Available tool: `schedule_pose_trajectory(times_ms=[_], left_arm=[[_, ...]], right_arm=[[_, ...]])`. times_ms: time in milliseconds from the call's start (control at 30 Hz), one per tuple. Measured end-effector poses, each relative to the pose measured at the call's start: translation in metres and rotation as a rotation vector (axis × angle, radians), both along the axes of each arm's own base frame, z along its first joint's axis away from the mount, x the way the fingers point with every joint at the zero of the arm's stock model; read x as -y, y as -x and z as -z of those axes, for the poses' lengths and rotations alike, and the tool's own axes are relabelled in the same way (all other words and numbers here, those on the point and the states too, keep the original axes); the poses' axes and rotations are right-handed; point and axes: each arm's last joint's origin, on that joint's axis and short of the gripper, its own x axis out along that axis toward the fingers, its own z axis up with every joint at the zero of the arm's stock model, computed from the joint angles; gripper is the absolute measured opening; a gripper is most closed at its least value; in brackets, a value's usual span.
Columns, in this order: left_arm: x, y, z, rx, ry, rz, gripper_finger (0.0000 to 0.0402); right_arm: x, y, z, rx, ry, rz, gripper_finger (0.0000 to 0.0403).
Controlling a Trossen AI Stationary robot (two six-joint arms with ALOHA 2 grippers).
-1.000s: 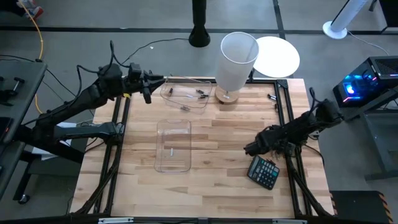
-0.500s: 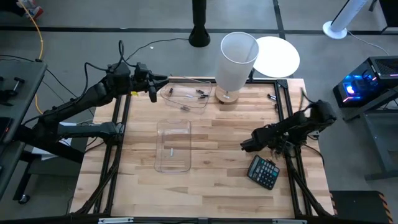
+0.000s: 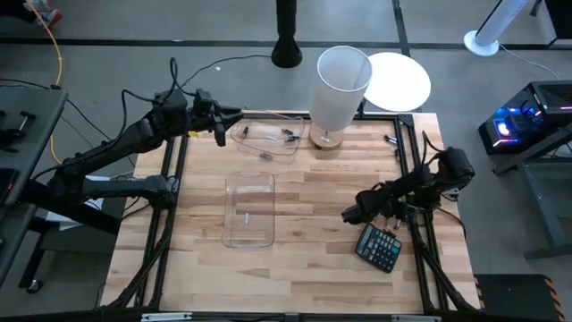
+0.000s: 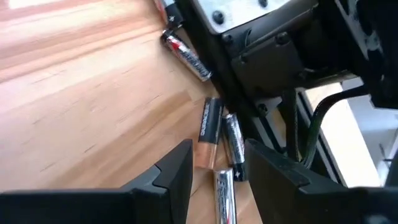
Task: Sort batteries
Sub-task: Adjust the batteries
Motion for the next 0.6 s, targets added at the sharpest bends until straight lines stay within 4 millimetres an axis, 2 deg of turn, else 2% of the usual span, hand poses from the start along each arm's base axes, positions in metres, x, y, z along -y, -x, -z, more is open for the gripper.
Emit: schedule_pose_trajectory(times_ms=[133, 300, 500, 600], left_arm=[[0.0, -0.001, -0.002, 0.016, -0.024, 0.002, 0.0106], [0.0, -0.001, -0.002, 0.017, -0.025, 0.003, 0.0106], [0.0, -0.001, -0.002, 0.006, -0.05, 0.008, 0.0106], [0.0, -0.001, -0.002, 0.002, -0.059, 0.009, 0.0106]], right_arm=[[-0.009, 0.001, -0.013, 0.017, -0.025, -0.029, 0.0138], [-0.023, 0.01, -0.022, -0.077, -0.09, -0.02, 0.0136], [-0.035, 0.02, -0.001, -0.021, -0.155, -0.019, 0.0121], [-0.03, 0.035, 0.007, -0.099, -0.151, 0.016, 0.0113]])
